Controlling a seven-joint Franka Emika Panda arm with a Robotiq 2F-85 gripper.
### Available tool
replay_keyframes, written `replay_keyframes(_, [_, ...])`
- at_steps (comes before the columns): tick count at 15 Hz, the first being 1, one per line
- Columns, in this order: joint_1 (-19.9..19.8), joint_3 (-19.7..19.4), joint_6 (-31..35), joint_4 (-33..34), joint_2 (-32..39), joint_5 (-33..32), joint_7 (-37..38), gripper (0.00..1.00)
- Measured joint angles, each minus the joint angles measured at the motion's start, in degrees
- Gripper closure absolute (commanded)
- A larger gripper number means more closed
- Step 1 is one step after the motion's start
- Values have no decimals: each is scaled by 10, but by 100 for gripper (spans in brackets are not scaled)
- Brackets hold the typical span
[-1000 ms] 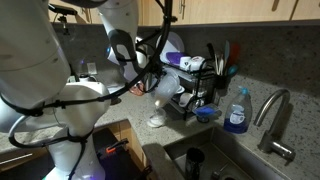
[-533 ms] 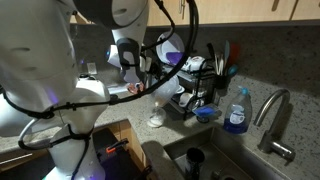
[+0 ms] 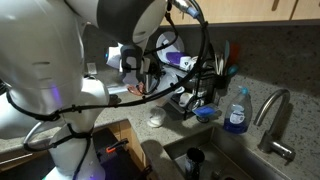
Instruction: Pour the contents from the left bowl to the right bowl
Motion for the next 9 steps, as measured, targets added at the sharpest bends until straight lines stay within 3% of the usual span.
replay_keyframes(9, [9,-1,-37,-18,-32,-2,0,99])
